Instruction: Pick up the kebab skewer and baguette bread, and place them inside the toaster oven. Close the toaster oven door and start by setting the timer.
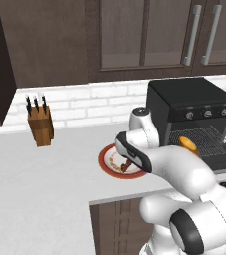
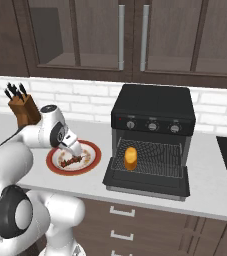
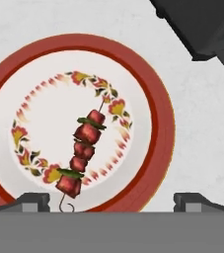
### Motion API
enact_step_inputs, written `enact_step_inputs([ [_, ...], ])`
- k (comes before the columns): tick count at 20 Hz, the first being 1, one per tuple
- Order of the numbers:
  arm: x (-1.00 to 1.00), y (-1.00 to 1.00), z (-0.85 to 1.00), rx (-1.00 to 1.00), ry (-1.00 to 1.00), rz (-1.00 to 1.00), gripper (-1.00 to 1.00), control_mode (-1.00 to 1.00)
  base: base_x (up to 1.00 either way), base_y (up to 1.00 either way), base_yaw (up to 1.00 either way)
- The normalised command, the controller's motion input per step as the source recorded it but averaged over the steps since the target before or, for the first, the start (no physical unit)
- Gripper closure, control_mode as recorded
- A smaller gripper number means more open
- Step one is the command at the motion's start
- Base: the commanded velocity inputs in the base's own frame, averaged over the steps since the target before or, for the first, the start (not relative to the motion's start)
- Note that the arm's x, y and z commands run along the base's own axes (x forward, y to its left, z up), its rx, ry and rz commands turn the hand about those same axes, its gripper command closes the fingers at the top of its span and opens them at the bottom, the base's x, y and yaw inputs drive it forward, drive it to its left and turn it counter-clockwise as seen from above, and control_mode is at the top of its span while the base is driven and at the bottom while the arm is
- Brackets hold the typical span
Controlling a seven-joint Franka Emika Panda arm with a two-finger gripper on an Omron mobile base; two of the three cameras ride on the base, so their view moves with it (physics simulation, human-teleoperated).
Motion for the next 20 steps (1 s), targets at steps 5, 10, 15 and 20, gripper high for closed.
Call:
enact_step_inputs([
  [5,0.04,0.01,-0.41,0.05,0.03,0.00,-1.00,-1.00,0.00,0.00,0.00],
  [10,0.11,0.04,-0.19,0.04,0.00,0.00,-1.00,-1.00,0.00,0.00,0.00],
  [15,0.00,0.20,-0.06,0.01,0.00,0.00,-1.00,-1.00,0.00,0.00,0.00],
  [20,0.04,0.15,-0.18,0.00,0.00,0.00,-1.00,-1.00,0.00,0.00,0.00],
])
